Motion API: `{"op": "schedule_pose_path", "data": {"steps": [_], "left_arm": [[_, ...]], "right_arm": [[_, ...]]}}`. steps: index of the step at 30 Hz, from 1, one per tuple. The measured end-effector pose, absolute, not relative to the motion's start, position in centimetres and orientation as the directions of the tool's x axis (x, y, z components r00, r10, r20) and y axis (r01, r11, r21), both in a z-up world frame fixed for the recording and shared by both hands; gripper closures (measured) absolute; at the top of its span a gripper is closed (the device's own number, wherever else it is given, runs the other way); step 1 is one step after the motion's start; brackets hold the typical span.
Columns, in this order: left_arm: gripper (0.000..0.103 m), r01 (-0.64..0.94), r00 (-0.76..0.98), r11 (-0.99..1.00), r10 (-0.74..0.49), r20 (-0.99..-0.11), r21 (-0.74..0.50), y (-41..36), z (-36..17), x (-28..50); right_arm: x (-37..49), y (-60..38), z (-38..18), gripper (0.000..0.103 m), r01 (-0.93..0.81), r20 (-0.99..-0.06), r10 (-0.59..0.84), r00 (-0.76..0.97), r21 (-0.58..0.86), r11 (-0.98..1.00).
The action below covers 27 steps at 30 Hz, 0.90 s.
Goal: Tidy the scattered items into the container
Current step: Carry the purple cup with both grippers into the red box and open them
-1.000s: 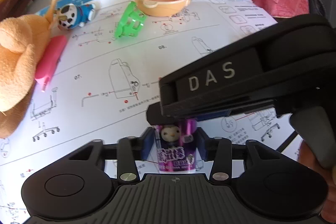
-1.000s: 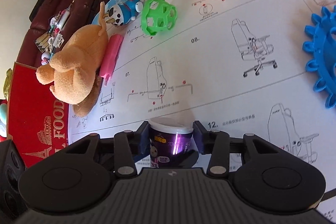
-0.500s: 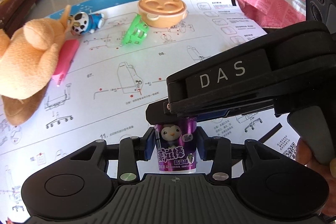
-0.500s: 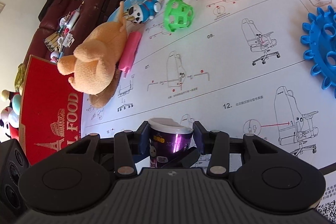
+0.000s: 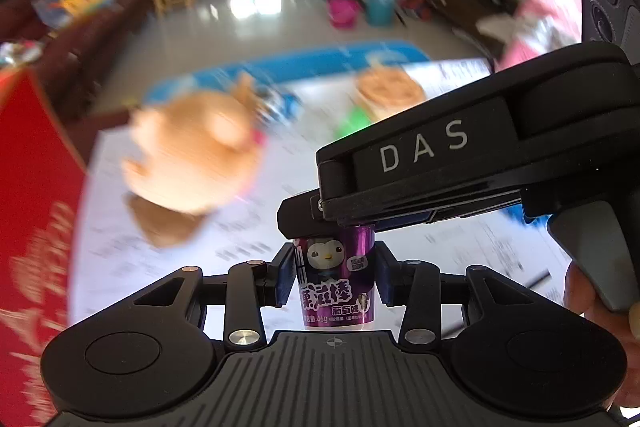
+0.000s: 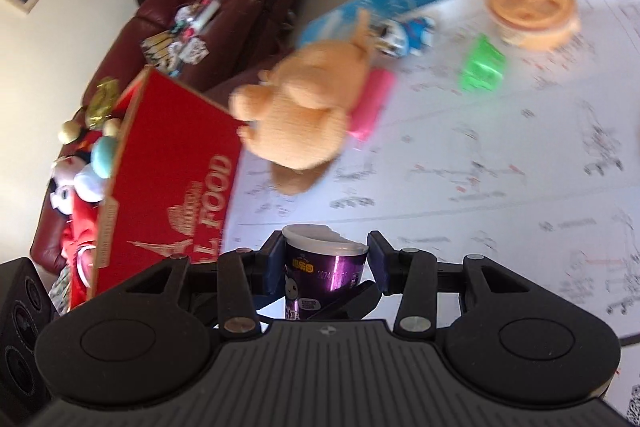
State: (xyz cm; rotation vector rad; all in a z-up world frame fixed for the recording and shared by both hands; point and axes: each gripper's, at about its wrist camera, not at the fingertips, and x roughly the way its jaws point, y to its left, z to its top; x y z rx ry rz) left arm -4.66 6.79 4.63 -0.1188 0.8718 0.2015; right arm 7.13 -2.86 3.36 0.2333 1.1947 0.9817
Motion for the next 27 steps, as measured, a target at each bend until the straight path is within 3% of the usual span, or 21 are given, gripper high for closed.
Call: {"op": "schedule_pose_path", "data": {"steps": [6,14,27], "left_arm": [[0.062,-0.379,0.682,0.925,0.292,-0.671,0.019,11.9,10.2,-9.7],[0.060,-0.569,0.642,0.821,0.481,-0.597,0.049,17.5,14.0,-15.9],[0.060,-0.666,0.590,0.745,0.559,-0.582,0.041,23.7,15.3,-22.3]], "right_arm": [[3.7,4.5,9.9,0.053,-0.674,-0.606,0.795,-0.010,0.591,0.442],[-2.4,13.8,13.9,0.053,-0.782,-0.551,0.823,-0.137,0.570,0.251],[-7.8,21.5,15.0,0.053,-0.835,-0.554,0.808,-0.200,0.528,0.156]]}}
